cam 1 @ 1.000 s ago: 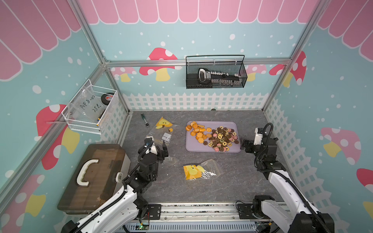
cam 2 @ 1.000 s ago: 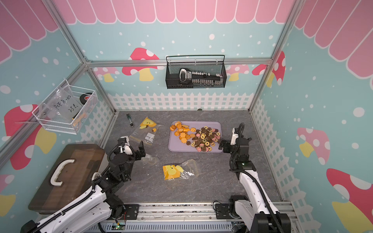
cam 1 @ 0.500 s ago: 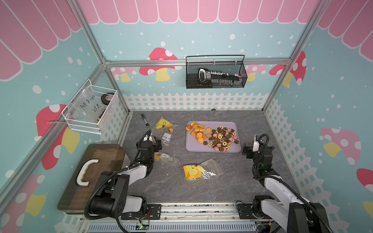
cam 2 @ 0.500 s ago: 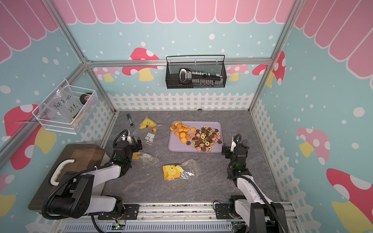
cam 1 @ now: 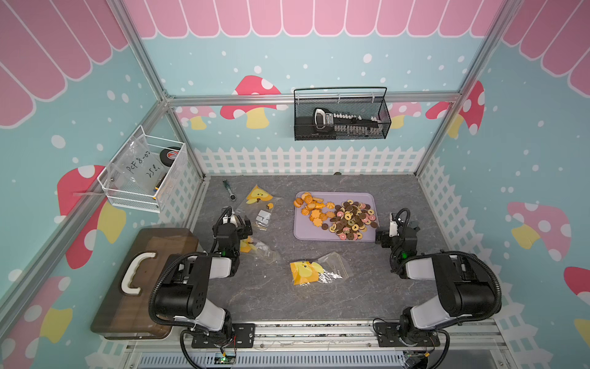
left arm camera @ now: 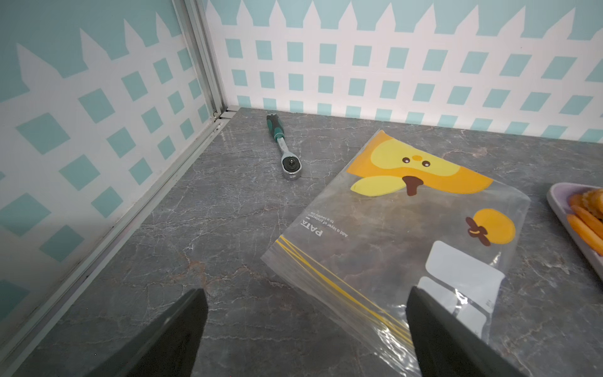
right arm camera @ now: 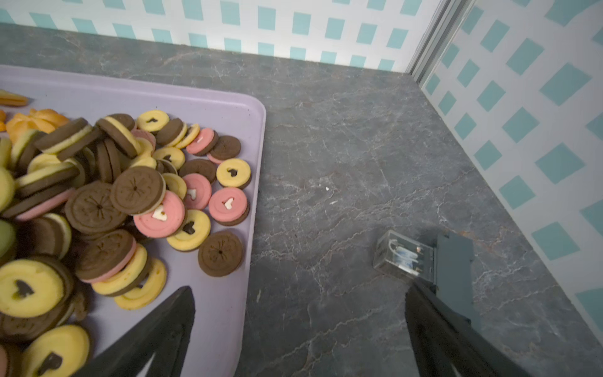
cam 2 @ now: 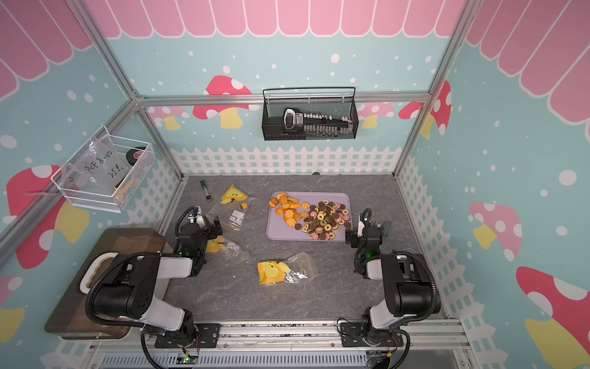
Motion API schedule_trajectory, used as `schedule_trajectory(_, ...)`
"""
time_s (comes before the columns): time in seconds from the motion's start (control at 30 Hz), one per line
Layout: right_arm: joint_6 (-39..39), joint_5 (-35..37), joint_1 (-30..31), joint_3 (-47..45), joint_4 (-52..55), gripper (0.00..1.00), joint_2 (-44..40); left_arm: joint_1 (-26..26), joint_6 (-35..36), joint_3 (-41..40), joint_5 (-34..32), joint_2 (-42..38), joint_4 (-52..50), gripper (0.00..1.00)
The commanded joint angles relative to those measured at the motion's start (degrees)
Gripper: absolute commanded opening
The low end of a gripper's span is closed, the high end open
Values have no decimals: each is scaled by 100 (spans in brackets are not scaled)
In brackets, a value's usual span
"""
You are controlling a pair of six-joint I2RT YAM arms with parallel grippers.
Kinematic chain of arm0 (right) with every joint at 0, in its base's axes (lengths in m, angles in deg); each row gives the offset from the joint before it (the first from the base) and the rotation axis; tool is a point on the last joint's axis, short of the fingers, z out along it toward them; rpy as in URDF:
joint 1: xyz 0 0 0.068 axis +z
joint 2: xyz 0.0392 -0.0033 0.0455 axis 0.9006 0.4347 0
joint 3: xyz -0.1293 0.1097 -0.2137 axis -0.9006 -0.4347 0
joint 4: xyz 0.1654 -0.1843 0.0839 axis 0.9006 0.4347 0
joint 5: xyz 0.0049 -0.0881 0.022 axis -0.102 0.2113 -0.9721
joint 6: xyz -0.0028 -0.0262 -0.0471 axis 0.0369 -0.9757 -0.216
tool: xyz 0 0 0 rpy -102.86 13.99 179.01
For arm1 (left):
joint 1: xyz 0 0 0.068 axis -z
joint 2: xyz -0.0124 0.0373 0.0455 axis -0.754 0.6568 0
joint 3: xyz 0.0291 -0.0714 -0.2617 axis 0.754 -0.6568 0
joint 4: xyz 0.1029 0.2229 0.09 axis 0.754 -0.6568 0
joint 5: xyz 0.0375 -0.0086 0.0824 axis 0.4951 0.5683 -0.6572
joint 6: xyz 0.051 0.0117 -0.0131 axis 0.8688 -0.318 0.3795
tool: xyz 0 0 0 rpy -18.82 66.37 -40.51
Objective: Pour cookies out of the ziploc bag
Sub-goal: Reset both arms
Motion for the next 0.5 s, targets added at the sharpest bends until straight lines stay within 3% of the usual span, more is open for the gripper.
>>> schedule_trajectory(0.0, -114, 3, -17, 41, -403, 99, -11, -18, 21, -29, 44, 10, 313, 99)
schedule_trajectory(0.47, -115, 6, -20, 57, -319, 99, -46, 34, 95, 11, 155, -3, 205, 99)
